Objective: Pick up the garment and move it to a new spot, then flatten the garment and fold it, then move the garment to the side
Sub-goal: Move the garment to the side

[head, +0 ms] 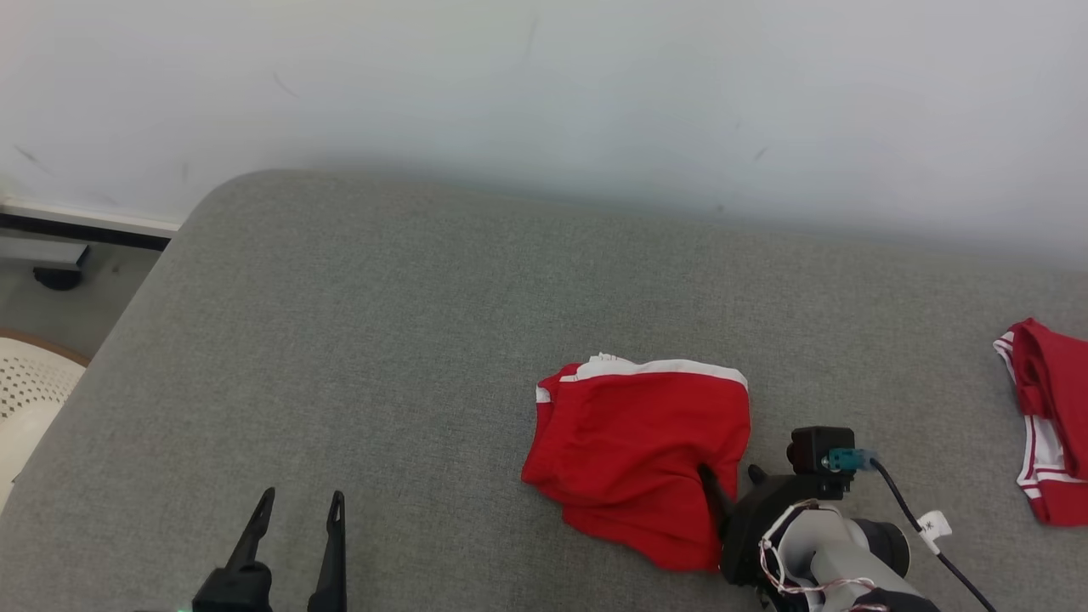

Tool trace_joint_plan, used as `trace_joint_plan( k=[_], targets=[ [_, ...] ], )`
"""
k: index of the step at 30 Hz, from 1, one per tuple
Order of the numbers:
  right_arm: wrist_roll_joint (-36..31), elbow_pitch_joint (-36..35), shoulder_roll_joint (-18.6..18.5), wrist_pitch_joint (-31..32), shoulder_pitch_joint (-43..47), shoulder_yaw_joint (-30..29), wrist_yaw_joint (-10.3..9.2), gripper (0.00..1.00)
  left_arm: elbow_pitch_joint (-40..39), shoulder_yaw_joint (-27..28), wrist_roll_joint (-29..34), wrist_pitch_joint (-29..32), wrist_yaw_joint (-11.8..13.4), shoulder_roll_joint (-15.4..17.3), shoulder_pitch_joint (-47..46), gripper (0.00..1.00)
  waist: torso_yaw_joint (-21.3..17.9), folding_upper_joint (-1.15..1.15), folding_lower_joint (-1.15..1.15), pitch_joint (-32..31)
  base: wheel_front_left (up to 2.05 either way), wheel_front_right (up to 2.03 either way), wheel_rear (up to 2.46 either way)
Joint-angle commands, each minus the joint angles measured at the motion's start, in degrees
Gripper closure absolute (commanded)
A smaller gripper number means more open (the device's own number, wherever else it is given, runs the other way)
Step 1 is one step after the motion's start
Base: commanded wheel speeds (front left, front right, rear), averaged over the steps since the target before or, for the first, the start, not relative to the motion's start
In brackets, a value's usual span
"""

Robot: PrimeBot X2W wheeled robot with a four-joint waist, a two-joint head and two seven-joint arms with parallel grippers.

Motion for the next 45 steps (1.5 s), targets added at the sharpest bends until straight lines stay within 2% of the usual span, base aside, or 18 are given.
trace_joint_plan(
  k=[1,4,7,8,9,14,17,23,31,37,45],
  targets=[
    [1.4,1.6,0.0,0.4,-1.1,1.0,-0.01,0.0,0.1,0.0,-0.3,-0.1,-0.3,-0.3,-1.2,0.0,0.3,0.0,-0.01,0.8,0.0,0.0,0.0],
    [2.9,3.8,0.0,1.3,-1.7,2.2,-0.01,0.0,0.3,-0.3,-0.2,-0.1,-0.4,-0.5,-1.6,0.0,0.6,0.0,-0.01,1.2,0.0,0.0,0.0],
    [7.9,3.3,0.1,1.3,-2.2,5.5,0.0,0.0,0.8,-0.6,-0.3,-0.1,-0.8,-0.7,-2.7,0.0,0.9,0.0,-0.01,1.8,0.0,0.0,0.0],
    [8.7,3.1,0.2,1.0,-2.2,6.5,0.0,0.57,0.9,-0.5,-0.3,-0.1,-0.7,-0.7,-3.0,0.0,0.8,0.0,-0.01,1.9,0.0,0.0,0.0],
    [9.5,3.0,0.2,0.7,-2.2,7.6,0.04,0.99,0.8,-0.4,-0.4,-0.1,-0.8,-0.8,-3.2,0.0,0.7,0.0,-0.01,2.0,0.0,0.0,0.0],
    [9.6,3.3,0.0,-2.5,-3.7,11.9,0.06,1.0,0.9,0.2,-0.9,-0.1,-1.0,-0.8,-3.0,0.0,-0.6,0.0,-0.01,2.3,0.0,0.0,0.0],
    [5.7,5.4,-0.6,-6.3,-7.0,15.6,0.06,1.0,0.2,1.1,-1.4,-0.1,-1.1,-0.7,-2.7,0.0,-3.4,0.0,-0.01,3.0,0.0,0.0,0.0],
    [1.3,4.8,-6.3,-8.2,-12.6,21.2,0.0,1.0,-1.7,2.3,-2.0,-0.1,-1.1,-1.1,-3.7,0.0,-8.4,0.0,-0.01,5.4,0.0,0.0,0.0],
    [-1.0,-0.2,-14.1,-6.1,-21.3,30.7,0.0,1.0,-3.6,3.7,-1.4,-0.1,-1.4,-0.1,-5.9,0.0,-15.0,0.0,-0.01,10.5,0.0,0.0,0.0],
    [0.6,-4.0,-21.1,-2.7,-25.4,38.3,0.0,1.0,-4.7,4.1,-0.6,-0.1,-1.7,0.8,-7.6,0.0,-17.4,0.0,-0.01,12.7,0.0,0.0,0.0],
    [4.6,-9.4,-30.8,0.0,-31.0,45.1,0.0,1.0,-6.3,3.7,0.1,-0.1,-1.6,1.8,-8.1,0.0,-18.8,0.0,-0.01,14.5,0.0,0.0,0.0]
  ],
)
